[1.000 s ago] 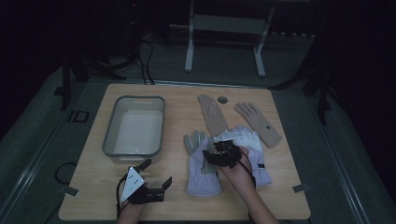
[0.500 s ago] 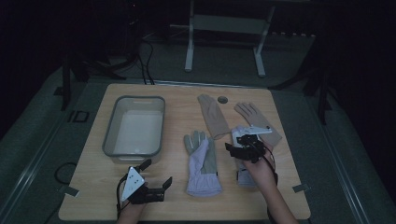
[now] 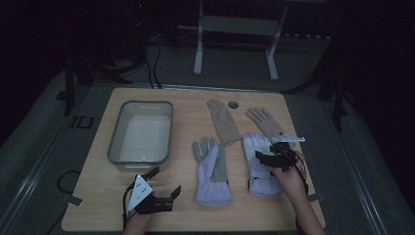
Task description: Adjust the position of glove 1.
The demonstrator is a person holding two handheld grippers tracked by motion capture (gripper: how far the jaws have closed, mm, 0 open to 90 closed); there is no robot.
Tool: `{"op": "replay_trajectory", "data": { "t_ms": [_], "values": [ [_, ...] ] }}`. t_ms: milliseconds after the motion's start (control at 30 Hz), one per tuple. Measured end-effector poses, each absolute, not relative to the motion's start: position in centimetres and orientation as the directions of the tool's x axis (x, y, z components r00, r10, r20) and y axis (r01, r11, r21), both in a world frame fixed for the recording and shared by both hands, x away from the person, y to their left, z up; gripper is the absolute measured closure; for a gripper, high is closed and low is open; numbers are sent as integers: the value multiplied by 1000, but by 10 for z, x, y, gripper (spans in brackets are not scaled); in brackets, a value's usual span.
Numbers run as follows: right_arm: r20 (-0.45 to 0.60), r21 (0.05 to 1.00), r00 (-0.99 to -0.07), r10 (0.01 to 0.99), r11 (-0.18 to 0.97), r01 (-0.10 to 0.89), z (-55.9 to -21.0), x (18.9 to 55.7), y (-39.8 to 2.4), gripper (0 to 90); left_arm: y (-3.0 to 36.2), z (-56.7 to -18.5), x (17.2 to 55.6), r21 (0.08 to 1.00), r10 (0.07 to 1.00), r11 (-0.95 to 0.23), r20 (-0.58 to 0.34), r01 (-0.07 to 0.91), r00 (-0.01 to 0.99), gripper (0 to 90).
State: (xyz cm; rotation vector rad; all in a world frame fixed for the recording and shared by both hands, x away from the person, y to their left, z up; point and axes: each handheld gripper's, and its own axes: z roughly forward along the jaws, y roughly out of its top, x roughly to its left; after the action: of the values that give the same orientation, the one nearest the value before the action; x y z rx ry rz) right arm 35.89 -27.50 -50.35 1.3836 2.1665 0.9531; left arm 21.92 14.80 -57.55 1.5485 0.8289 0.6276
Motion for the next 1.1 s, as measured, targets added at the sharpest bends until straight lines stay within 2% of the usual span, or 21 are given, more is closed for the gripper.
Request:
{"op": "replay_trajectory", "data": {
  "t_ms": [267, 467, 500, 567, 633, 667, 733, 800, 967, 1100],
  "values": [
    [45, 713, -436, 899, 277, 644, -536, 361, -282, 288, 148, -576, 220, 987, 797, -38, -65, 157, 600, 13],
    [44, 704, -453, 890, 294, 646, -542, 361, -283, 328, 148, -576, 220, 987, 797, -34, -68, 157, 601, 14],
    [48, 703, -458, 888, 296, 647, -545, 360, -283, 376, 147, -576, 220, 987, 796, -35, -67, 157, 602, 14],
    [43, 703, -458, 888, 299, 645, -546, 359, -282, 397, 147, -576, 219, 987, 796, -38, -64, 155, 602, 13],
    [36, 706, -458, 888, 302, 641, -547, 358, -281, 456, 147, -576, 220, 987, 796, -36, -66, 156, 601, 14],
    [37, 705, -459, 888, 302, 641, -547, 357, -281, 529, 147, -576, 220, 987, 796, -37, -65, 156, 602, 14],
    [43, 704, -444, 895, 288, 649, -546, 353, -276, 614, 147, -576, 220, 987, 796, -39, -65, 158, 602, 14],
    [53, 701, -419, 907, 265, 662, -545, 352, -274, 636, 147, -576, 220, 987, 796, -41, -63, 158, 602, 14],
    [69, 715, -384, 921, 222, 663, -538, 345, -271, 753, 147, -576, 220, 986, 799, -38, -66, 160, 598, 14],
    [60, 719, -366, 929, 214, 662, -527, 339, -264, 779, 147, -576, 220, 986, 800, -36, -67, 160, 596, 13]
  ]
}}
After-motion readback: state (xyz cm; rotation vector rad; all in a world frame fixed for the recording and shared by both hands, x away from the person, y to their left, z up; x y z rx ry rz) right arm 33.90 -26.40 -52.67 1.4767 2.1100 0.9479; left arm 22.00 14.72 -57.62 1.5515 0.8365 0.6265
